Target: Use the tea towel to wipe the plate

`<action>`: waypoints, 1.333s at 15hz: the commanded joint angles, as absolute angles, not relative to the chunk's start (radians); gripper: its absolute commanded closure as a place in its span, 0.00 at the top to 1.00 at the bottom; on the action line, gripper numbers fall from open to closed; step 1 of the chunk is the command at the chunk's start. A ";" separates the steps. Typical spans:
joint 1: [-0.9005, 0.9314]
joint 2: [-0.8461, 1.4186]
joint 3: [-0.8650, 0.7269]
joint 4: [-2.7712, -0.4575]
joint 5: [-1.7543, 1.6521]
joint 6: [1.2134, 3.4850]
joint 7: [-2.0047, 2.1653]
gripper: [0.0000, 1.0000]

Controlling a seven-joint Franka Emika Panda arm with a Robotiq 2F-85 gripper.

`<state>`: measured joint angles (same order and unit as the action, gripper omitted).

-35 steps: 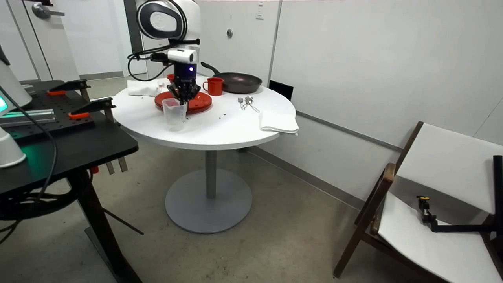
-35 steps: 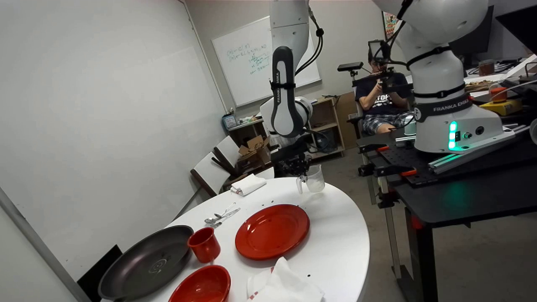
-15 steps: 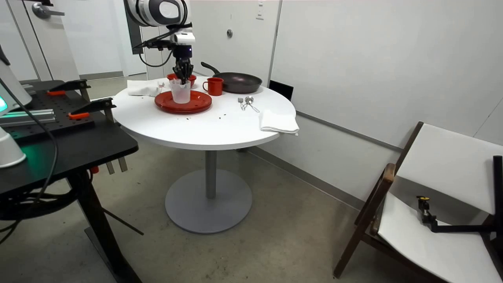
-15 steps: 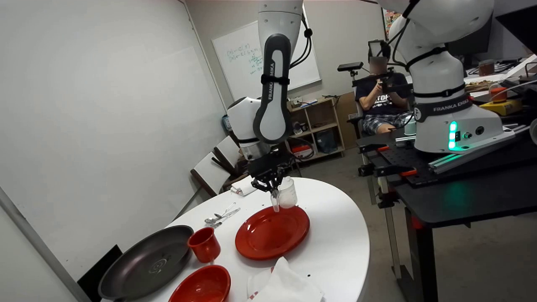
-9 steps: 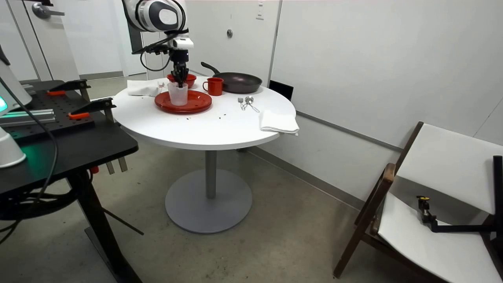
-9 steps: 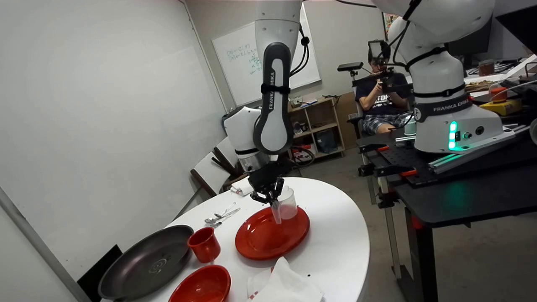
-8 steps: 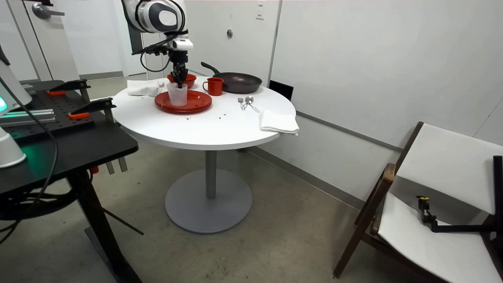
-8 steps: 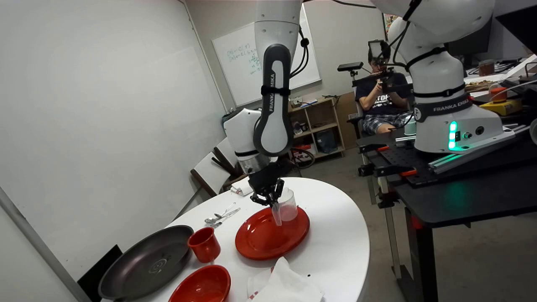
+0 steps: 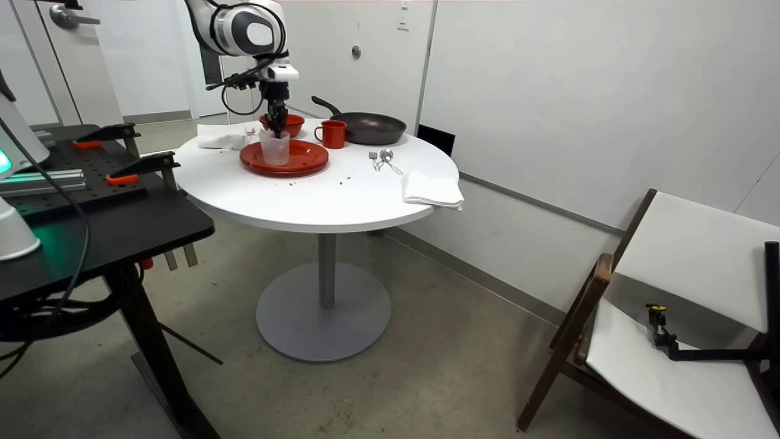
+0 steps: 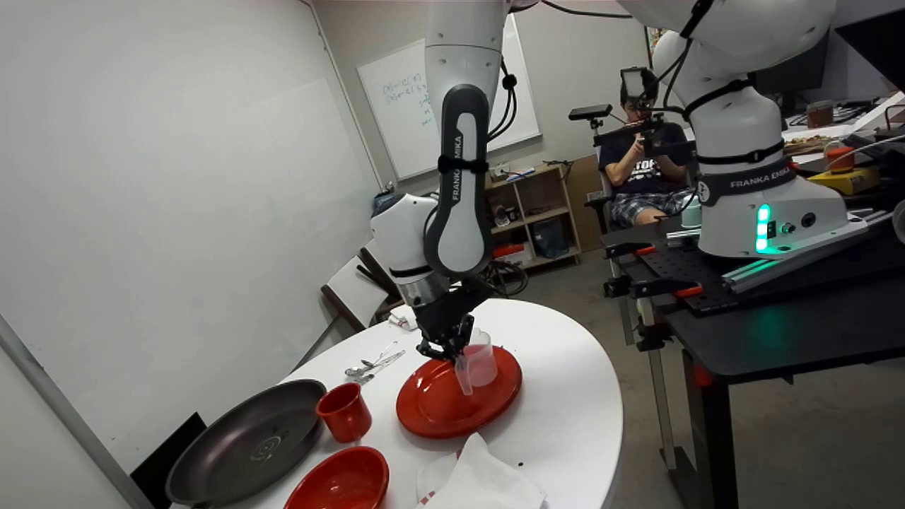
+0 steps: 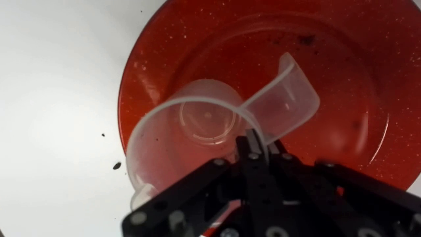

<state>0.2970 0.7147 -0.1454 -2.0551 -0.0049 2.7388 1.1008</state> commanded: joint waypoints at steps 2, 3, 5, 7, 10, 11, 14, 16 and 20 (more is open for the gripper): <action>0.300 0.739 -0.147 -2.012 -0.009 2.719 1.062 0.01; 0.289 0.739 -0.134 -2.012 -0.007 2.730 1.036 0.01; 0.291 0.743 -0.134 -2.008 -0.006 2.732 1.014 0.01; 0.293 0.749 -0.134 -2.002 -0.005 2.730 0.998 0.01; 0.287 0.753 -0.128 -1.997 -0.003 2.731 0.962 0.01; 0.284 0.753 -0.124 -1.997 -0.001 2.729 0.947 0.01; 0.282 0.752 -0.120 -1.999 0.003 2.731 0.915 0.05; 0.285 0.754 -0.124 -1.999 0.004 2.729 0.903 0.31; 0.289 0.759 -0.128 -1.999 0.005 2.729 0.889 0.56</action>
